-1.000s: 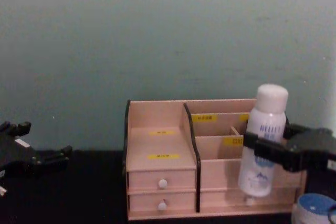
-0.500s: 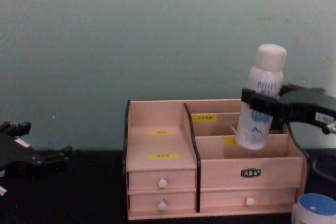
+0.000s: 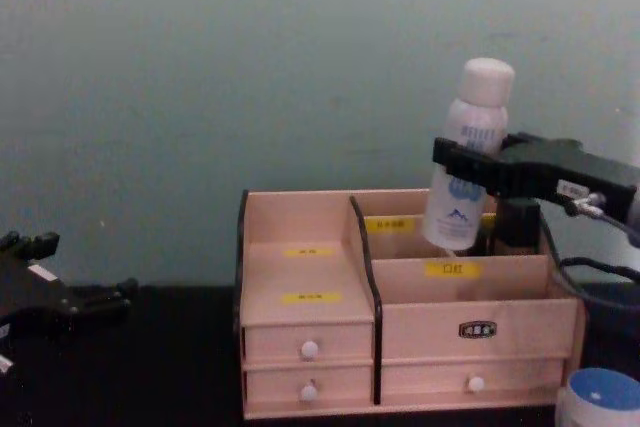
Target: Pick up the facial cleanser and watermelon frost from the table and place them into the tiered storage box.
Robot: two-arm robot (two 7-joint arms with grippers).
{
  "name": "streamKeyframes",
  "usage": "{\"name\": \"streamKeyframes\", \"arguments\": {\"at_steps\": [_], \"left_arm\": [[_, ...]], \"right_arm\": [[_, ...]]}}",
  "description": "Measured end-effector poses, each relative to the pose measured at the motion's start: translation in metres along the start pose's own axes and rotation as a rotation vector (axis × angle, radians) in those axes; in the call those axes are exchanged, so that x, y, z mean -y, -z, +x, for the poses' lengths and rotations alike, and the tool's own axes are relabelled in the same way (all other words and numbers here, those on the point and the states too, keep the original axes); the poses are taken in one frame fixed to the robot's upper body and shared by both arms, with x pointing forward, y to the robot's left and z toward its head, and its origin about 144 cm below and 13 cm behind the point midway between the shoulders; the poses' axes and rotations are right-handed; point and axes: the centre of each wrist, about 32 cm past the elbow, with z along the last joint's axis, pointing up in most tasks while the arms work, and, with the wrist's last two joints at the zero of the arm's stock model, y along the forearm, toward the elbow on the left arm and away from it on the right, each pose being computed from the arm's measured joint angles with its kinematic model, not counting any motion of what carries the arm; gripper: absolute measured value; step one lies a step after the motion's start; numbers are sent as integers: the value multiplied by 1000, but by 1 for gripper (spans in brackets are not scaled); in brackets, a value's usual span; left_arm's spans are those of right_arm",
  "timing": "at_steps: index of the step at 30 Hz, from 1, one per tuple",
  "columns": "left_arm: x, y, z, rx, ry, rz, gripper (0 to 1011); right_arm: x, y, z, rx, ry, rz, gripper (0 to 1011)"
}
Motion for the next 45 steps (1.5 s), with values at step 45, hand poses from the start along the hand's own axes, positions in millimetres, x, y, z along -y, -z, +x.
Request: {"name": "streamKeyframes", "arguments": {"at_steps": [45], "left_arm": [[0,0,0,0,0,0,1001]], "right_arm": [[-51,19,12,4,-2,-49,590]]}}
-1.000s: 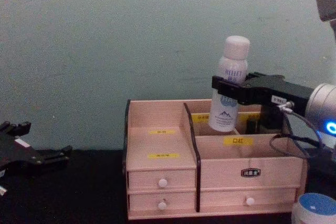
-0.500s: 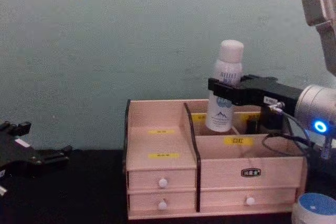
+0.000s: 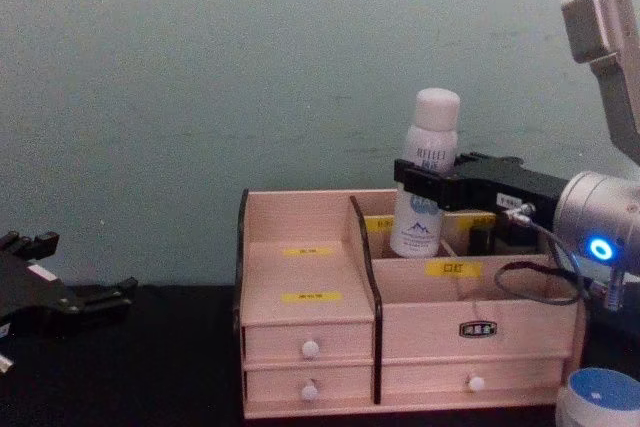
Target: Pick up the facial cleanser and watermelon frost from the table and place them into the tiered storage box.
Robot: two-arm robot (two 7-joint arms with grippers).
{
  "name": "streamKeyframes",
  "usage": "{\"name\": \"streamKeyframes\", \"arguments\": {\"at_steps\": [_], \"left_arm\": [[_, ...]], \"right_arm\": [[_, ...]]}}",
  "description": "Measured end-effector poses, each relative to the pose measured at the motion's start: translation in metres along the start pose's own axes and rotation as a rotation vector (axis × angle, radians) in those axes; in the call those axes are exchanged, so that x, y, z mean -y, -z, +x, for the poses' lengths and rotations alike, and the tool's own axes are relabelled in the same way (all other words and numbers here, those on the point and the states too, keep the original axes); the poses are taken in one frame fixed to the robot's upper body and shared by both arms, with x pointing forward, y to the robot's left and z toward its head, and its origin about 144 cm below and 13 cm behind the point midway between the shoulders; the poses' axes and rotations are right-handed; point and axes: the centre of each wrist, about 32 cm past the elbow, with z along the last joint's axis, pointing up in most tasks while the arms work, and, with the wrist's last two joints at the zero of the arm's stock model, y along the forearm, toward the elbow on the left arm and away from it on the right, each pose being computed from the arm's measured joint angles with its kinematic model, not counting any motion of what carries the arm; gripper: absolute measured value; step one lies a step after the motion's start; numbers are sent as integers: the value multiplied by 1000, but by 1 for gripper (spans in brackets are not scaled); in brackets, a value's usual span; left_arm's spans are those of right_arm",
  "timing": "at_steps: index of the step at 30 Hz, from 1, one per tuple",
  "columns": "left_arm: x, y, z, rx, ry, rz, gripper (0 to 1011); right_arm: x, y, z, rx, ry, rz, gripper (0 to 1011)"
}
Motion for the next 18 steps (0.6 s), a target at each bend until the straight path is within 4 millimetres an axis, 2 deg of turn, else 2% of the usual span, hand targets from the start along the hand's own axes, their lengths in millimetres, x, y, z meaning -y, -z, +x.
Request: {"name": "streamKeyframes", "arguments": {"at_steps": [18], "left_arm": [[0,0,0,0,0,0,1001]], "right_arm": [[-7,8,-1,5,3,-48,590]]}}
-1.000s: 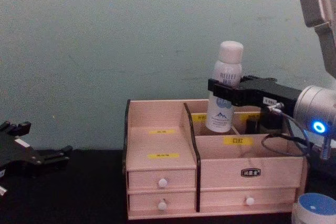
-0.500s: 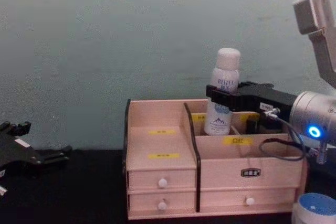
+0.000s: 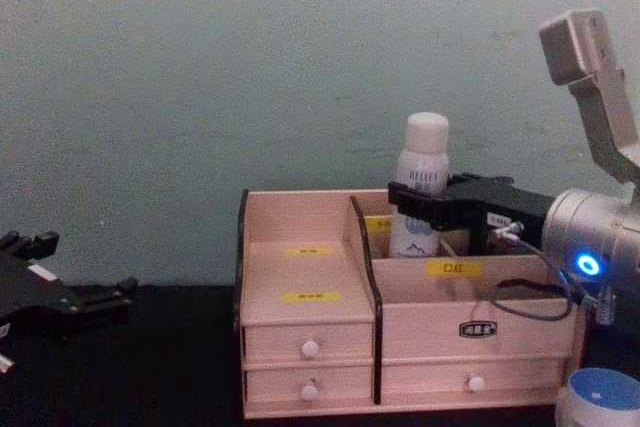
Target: Pick up the facial cleanser and watermelon frost from the table and place them into the tiered storage box.
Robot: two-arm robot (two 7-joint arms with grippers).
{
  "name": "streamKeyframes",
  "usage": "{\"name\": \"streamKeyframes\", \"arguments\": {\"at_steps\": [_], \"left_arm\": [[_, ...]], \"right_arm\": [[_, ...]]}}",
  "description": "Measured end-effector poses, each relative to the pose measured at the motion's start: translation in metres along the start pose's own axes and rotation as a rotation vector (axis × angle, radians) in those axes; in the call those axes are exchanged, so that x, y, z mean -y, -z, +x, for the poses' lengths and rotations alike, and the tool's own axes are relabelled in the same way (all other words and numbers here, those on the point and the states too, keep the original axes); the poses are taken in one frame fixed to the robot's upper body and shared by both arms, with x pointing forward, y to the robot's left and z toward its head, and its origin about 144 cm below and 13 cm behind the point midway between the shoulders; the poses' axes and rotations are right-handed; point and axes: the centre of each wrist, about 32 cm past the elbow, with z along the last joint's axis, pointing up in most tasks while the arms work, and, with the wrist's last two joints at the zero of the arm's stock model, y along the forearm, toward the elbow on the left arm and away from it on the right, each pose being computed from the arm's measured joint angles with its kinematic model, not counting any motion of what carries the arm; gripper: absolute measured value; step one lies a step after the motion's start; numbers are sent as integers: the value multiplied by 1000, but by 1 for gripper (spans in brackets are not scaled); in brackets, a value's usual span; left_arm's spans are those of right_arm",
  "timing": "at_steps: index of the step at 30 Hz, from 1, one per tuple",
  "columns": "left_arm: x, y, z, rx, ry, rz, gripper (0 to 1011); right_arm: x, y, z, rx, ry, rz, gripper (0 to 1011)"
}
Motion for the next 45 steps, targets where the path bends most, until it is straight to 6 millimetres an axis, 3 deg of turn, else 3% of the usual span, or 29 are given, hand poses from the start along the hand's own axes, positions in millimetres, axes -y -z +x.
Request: {"name": "streamKeyframes", "arguments": {"at_steps": [45], "left_arm": [[0,0,0,0,0,0,1001]], "right_arm": [[-4,10,0,-14,20,-62,589]]}}
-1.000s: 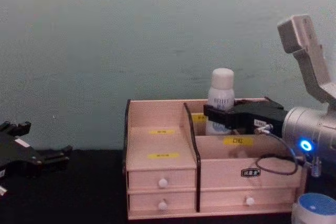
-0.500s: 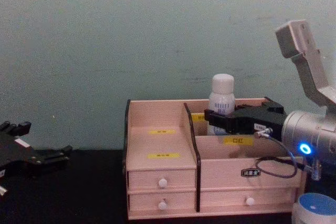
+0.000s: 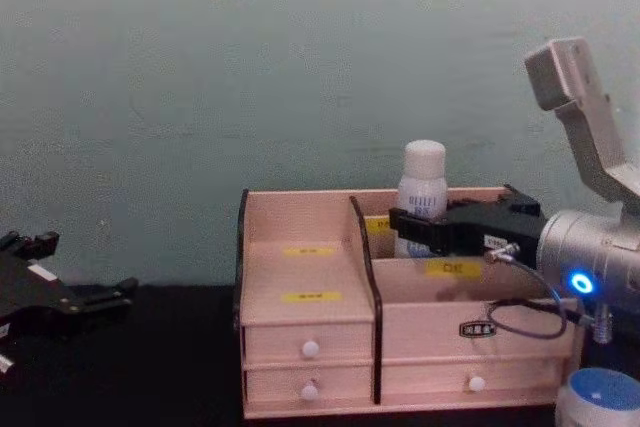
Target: Pick up the facial cleanser and watermelon frost from the table and place them into the tiered storage box.
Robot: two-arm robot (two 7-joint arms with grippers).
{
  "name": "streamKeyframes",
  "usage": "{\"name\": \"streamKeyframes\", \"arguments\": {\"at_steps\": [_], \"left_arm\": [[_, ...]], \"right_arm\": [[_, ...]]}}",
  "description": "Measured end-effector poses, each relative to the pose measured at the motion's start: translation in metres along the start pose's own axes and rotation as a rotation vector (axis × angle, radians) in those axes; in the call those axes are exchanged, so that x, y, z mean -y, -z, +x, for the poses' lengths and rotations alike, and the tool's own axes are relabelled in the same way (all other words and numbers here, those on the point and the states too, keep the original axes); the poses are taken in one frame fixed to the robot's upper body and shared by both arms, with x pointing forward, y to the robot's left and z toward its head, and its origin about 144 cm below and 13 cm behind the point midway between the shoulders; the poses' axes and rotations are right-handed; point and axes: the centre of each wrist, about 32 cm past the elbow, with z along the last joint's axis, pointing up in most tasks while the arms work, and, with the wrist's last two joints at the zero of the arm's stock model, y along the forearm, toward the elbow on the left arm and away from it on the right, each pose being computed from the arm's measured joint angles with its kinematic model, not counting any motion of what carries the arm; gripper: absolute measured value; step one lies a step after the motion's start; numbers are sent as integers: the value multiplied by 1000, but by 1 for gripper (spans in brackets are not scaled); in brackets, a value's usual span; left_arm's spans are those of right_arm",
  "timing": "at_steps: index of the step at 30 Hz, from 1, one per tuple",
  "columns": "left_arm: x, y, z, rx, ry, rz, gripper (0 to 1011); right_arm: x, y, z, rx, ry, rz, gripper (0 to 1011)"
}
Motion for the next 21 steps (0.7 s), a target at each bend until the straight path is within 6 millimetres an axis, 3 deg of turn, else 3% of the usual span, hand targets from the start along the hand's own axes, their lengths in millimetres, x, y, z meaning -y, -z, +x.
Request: {"name": "streamKeyframes", "arguments": {"at_steps": [5,9,17,21], "left_arm": [[0,0,0,0,0,0,1001],[0,0,0,0,0,0,1001],[0,0,0,0,0,0,1001],[0,0,0,0,0,0,1001]], "right_arm": [[0,0,0,0,0,1,615],[0,0,0,0,0,1,767],[0,0,0,0,0,2,973],[0,0,0,0,0,2,1000]]}}
